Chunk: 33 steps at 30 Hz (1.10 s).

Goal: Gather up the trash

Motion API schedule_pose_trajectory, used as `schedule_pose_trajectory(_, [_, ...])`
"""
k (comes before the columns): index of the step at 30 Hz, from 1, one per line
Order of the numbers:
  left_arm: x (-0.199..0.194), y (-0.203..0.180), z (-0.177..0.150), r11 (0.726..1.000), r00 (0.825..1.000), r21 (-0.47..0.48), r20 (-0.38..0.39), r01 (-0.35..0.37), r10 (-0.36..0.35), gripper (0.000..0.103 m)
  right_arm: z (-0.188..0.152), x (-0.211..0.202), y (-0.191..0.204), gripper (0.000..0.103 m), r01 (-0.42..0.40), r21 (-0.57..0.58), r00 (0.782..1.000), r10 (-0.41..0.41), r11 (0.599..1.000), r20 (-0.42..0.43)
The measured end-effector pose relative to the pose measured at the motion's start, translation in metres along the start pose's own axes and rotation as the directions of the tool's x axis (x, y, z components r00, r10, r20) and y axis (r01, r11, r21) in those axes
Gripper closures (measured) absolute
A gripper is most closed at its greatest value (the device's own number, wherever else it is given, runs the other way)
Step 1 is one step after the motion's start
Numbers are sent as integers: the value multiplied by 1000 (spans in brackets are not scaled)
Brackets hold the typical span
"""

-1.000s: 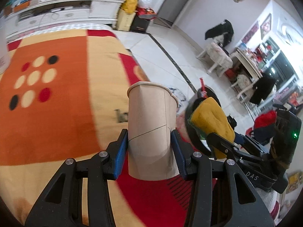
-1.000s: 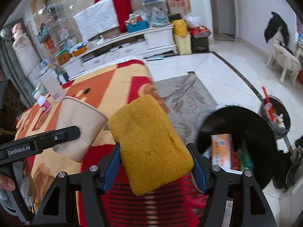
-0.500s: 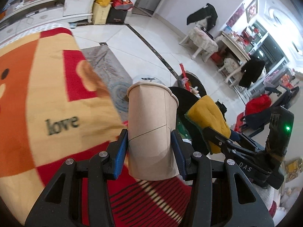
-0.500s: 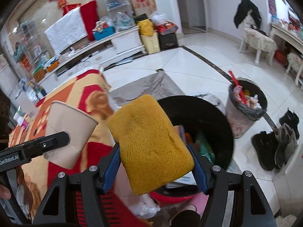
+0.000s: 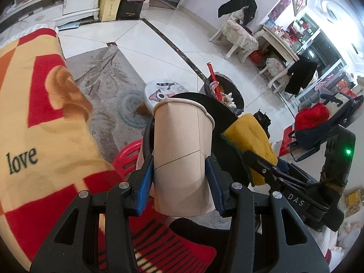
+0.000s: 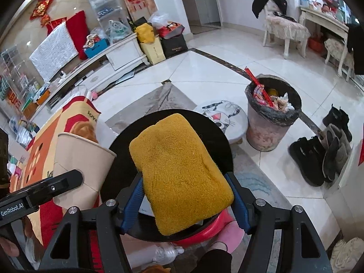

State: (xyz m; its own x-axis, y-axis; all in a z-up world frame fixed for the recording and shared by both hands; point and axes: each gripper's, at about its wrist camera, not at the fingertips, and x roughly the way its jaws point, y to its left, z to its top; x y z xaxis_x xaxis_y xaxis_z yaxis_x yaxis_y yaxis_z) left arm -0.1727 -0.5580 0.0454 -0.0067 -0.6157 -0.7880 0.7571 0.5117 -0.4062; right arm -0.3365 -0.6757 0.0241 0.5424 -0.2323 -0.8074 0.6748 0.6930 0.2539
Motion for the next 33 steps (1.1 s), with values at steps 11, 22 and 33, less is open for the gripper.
schedule_pose_trajectory(11, [15, 0, 2, 1000, 1000, 5, -13, -21, 21, 59, 3, 12, -8, 36, -8, 33, 1000, 8, 999, -16])
schedule_pose_trajectory(22, [20, 2, 0, 1000, 1000, 5, -17, -11, 11, 38, 4, 13, -12, 22, -58, 84, 998, 60, 995, -13])
schedule_pose_trajectory(33, [-2, 4, -7, 997, 997, 3, 33, -75, 75, 38, -5, 4, 4, 21, -71, 34, 998, 70, 997, 4])
